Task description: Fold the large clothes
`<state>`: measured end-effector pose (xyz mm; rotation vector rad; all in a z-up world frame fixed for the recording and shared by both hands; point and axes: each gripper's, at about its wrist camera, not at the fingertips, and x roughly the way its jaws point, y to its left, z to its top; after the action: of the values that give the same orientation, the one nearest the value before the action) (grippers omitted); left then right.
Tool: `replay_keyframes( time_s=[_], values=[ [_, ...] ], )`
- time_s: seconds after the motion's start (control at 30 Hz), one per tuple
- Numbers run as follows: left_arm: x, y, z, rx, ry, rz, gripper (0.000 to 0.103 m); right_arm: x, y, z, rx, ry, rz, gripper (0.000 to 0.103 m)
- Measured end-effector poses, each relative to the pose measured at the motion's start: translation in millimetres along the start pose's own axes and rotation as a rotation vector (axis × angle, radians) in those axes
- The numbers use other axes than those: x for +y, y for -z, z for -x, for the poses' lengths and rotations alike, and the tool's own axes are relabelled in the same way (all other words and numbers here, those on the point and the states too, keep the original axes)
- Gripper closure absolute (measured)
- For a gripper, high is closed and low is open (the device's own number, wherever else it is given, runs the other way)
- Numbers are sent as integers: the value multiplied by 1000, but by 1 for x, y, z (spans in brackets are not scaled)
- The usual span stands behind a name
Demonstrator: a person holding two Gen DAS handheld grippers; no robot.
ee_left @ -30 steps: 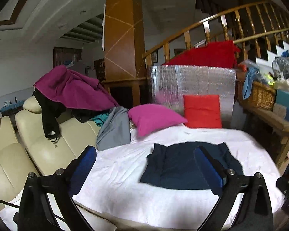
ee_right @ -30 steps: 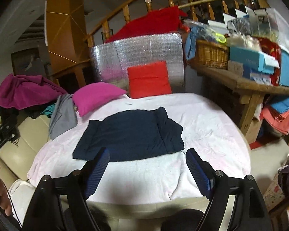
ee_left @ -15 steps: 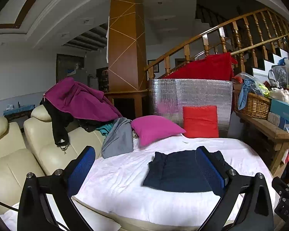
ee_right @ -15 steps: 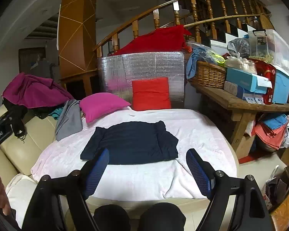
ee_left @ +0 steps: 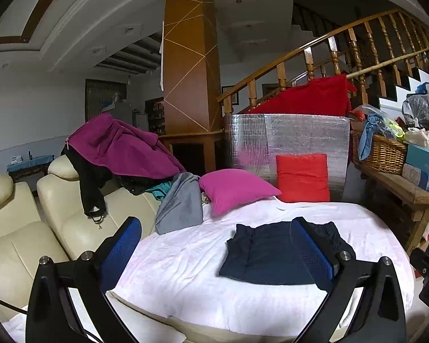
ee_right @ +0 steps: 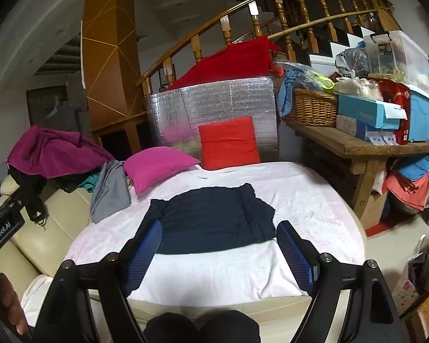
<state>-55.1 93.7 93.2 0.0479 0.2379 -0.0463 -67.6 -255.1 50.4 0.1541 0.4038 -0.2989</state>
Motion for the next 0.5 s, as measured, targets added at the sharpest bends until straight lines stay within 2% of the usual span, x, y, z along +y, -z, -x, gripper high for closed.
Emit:
replay_keyframes(
  time_s=[0.5],
  values=[
    [13, 3, -54, 61, 5, 5, 0, 43, -7, -55, 62, 22, 75, 18]
  ],
)
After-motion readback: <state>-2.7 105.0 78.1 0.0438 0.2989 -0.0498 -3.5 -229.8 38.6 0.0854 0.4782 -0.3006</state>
